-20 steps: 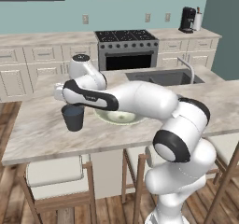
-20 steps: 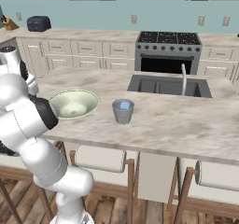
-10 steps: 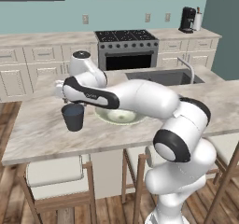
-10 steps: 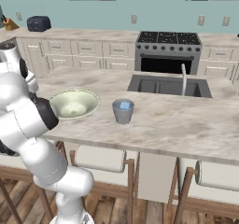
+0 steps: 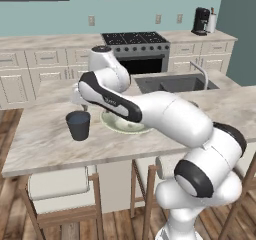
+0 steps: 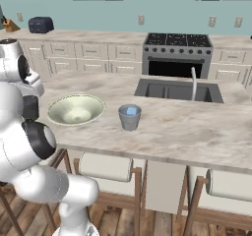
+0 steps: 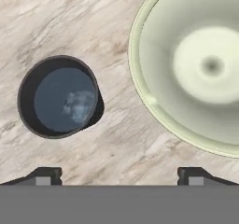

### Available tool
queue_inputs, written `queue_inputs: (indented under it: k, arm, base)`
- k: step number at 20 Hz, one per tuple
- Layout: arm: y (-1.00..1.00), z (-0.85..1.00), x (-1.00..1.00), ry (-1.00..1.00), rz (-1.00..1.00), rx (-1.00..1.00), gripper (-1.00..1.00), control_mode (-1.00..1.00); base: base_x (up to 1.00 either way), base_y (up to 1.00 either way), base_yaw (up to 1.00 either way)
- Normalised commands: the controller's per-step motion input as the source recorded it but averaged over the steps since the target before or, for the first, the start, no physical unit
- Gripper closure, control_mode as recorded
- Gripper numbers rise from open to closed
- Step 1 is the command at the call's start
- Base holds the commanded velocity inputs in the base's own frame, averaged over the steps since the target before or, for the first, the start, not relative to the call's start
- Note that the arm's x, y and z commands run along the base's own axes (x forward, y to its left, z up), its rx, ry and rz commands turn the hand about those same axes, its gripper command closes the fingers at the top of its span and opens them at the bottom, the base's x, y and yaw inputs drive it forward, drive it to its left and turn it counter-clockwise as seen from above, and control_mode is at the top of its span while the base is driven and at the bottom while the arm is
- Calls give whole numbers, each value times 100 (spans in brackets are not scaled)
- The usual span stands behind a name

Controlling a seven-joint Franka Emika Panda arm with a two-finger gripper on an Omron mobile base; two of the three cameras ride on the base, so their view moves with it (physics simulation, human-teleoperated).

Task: There are four ice cubes in the ice bowl. Place two ice cubes in each glass of water.

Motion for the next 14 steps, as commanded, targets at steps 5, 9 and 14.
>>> queue_inputs:
  k: [5, 9, 14]
  arm:
    - [-90, 1, -96, 0, 26, -2, -100, -100]
    - [-95, 0, -100, 0, 29, -2, -100, -100]
    - [-95, -9, -100, 0, 28, -6, -100, -100]
  base:
    - [0, 0, 0]
    - [0, 0, 0]
    - [0, 0, 0]
